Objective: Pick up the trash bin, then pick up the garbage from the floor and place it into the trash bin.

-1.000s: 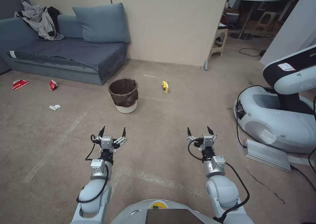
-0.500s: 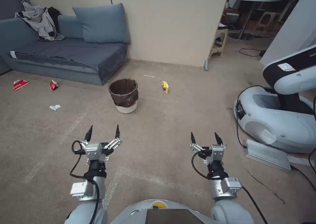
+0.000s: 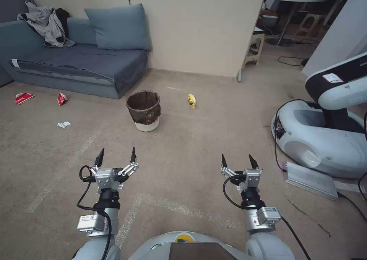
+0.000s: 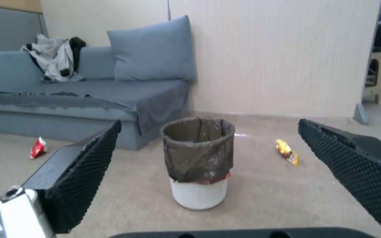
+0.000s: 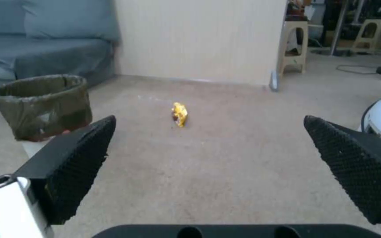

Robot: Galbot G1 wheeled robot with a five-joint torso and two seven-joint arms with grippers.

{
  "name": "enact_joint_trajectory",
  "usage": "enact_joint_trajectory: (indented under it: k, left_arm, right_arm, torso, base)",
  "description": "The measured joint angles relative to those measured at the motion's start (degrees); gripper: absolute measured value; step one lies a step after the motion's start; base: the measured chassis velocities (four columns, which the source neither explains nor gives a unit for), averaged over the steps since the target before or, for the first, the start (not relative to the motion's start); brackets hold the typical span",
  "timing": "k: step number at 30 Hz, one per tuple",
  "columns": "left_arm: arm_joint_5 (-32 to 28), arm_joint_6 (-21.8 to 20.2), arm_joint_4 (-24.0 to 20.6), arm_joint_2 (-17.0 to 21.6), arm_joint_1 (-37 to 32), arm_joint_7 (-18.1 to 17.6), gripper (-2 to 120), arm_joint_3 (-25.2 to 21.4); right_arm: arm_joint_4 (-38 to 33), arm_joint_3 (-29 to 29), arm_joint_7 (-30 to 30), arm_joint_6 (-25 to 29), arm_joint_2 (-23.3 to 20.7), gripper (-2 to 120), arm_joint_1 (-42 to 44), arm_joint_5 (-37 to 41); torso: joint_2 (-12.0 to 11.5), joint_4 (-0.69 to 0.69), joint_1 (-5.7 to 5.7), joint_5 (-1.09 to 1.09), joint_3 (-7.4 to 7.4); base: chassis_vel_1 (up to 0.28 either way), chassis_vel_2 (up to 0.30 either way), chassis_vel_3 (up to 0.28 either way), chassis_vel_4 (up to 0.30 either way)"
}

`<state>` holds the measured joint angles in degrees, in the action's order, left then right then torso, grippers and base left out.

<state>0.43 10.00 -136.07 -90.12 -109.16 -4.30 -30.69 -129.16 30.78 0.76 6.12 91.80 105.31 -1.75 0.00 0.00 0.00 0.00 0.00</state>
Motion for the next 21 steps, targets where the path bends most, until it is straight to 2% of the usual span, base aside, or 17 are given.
enact_joint_trajectory:
  k: [6,21]
  left_arm:
    - [-0.45,-0.5,1.48,0.42,-0.34,0.66,100,-0.61]
    - [-2.7,-1.47,1.34,0.84,-0.81,0.87,100,-0.14]
  right_arm:
    - [0.34,0.06,-0.03,0.36,0.05,100,0.18,-0.05]
    - [0.71,-0.02,-0.15,0.81,0.22,100,0.43,-0.4]
  torso:
    - [0.0,0.0,0.0,0.0,0.0]
    - [0.0,0.0,0.0,0.0,0.0]
  base:
    - [0.0,0.0,0.0,0.0]
    - [0.0,0.0,0.0,0.0]
